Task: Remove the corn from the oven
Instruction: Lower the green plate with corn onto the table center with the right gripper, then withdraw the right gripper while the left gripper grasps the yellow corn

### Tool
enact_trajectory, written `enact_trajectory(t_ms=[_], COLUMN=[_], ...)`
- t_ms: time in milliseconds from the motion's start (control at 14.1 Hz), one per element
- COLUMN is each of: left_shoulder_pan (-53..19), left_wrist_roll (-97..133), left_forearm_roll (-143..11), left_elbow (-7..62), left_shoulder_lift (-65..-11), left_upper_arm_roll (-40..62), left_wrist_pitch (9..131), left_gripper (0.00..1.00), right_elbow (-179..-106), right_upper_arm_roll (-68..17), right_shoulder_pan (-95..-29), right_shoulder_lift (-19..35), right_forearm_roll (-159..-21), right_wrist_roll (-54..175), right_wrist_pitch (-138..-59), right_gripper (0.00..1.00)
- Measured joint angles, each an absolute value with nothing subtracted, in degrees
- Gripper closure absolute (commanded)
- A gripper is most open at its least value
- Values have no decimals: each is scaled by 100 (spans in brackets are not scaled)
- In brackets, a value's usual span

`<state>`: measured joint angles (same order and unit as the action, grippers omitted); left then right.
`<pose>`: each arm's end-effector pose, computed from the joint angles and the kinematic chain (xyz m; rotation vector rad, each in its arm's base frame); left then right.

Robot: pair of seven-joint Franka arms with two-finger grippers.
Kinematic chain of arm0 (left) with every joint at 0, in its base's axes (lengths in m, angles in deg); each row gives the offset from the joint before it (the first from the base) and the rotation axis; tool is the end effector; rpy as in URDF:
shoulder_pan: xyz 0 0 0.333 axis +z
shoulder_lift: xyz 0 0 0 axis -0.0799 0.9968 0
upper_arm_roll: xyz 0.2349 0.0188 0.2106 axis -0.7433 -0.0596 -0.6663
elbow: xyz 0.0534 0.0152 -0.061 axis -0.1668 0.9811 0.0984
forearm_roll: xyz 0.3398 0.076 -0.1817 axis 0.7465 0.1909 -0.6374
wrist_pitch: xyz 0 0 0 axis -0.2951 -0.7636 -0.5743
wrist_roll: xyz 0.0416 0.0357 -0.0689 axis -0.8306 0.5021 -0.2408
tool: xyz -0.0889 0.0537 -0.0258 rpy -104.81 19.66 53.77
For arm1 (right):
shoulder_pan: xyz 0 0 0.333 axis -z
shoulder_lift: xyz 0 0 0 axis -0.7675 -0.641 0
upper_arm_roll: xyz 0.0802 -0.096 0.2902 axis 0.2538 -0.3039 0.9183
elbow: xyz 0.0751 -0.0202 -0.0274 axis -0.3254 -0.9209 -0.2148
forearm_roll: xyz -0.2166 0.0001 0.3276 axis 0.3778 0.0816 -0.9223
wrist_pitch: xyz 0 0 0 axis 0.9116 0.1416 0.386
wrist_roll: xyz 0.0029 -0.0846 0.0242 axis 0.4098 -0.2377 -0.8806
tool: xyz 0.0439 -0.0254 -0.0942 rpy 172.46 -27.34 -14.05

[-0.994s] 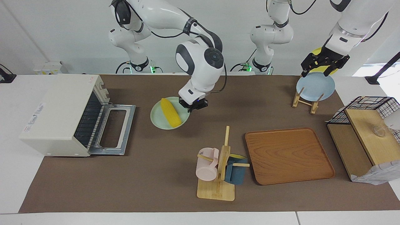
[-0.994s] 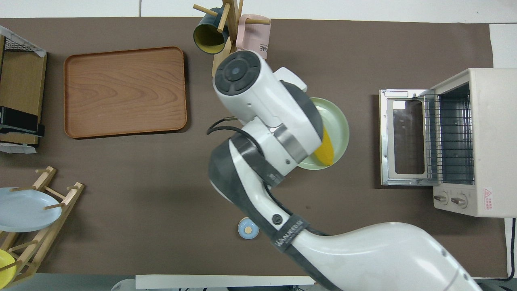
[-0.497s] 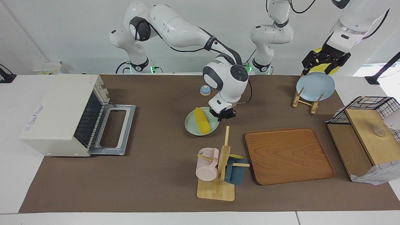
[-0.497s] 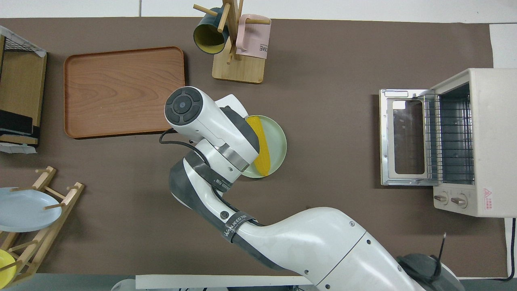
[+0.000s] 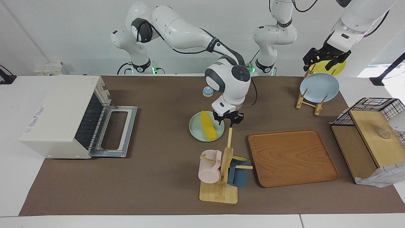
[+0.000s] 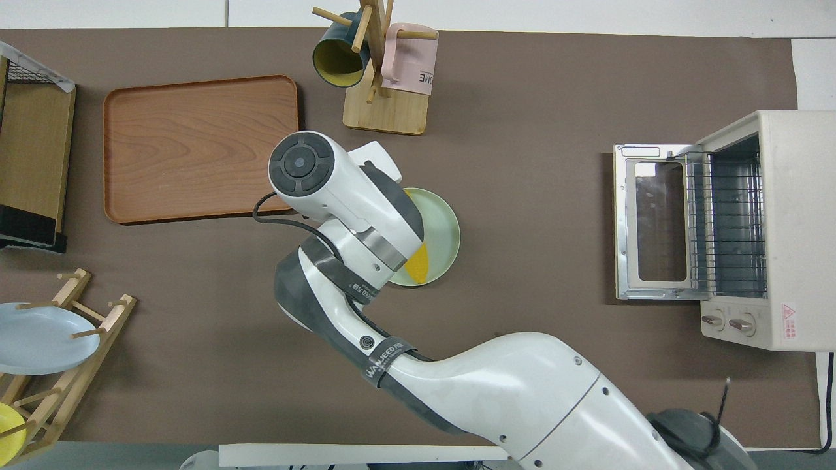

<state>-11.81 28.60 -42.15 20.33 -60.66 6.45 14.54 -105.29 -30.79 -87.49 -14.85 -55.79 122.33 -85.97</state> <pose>0.4676 -0.0517 0.6267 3.1203 -0.0375 -0.1934 0.5804 0.4610 0.4090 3.0963 -0.3712 0.0478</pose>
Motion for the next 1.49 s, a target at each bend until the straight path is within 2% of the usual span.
enact_trajectory(t_ms=[71, 142, 355, 426, 710, 923, 1065, 1135, 1348, 1490], left_shoulder_pan=[-1262, -1471, -2717, -3240, -4454, -4796, -4854, -4855, -4855, -4848], left_wrist_roll=[2622, 2282, 616, -112, -1849, -2374, -2543, -2599, -2666, -2684], left_forearm_roll=[-4226, -4233, -4294, -4306, -4308, -4308, -4308, -4308, -4308, -4308], left_elbow=[2511, 2947, 4010, 4165, 3841, 3084, 2727, 2657, 2608, 2366], left_shoulder_lift=[-6211, -6295, -6128, -5833, -4164, -3147, -2752, -2659, -2574, -2577], left_upper_arm_roll=[692, 734, 842, 872, 909, 904, 900, 897, 884, 805], left_wrist_pitch=[1920, 2363, 4082, 4713, 6517, 6738, 6802, 6842, 6880, 6407], left_gripper=[0, 0, 0, 0, 0, 3, 92, 100, 100, 100], right_elbow=[-10630, -10862, -12335, -12957, -14626, -15138, -15174, -15174, -15175, -15182], right_upper_arm_roll=[-3086, -3087, -3086, -3090, -3091, -3089, -3072, -3066, -3065, -3065], right_shoulder_pan=[-8400, -8053, -7146, -6885, -6151, -5908, -5873, -5873, -5873, -5871], right_shoulder_lift=[-1197, -907, 33, 310, 775, 700, 638, 638, 638, 633], right_forearm_roll=[-5583, -5588, -5590, -5544, -4765, -4333, -4214, -4196, -4193, -4193], right_wrist_roll=[11795, 11353, 10204, 9839, 9010, 8930, 8930, 8930, 8930, 8930], right_wrist_pitch=[-8361, -8209, -8173, -8281, -9181, -9580, -9630, -9630, -9634, -9647], right_gripper=[43, 51, 87, 93, 100, 100, 100, 100, 100, 100])
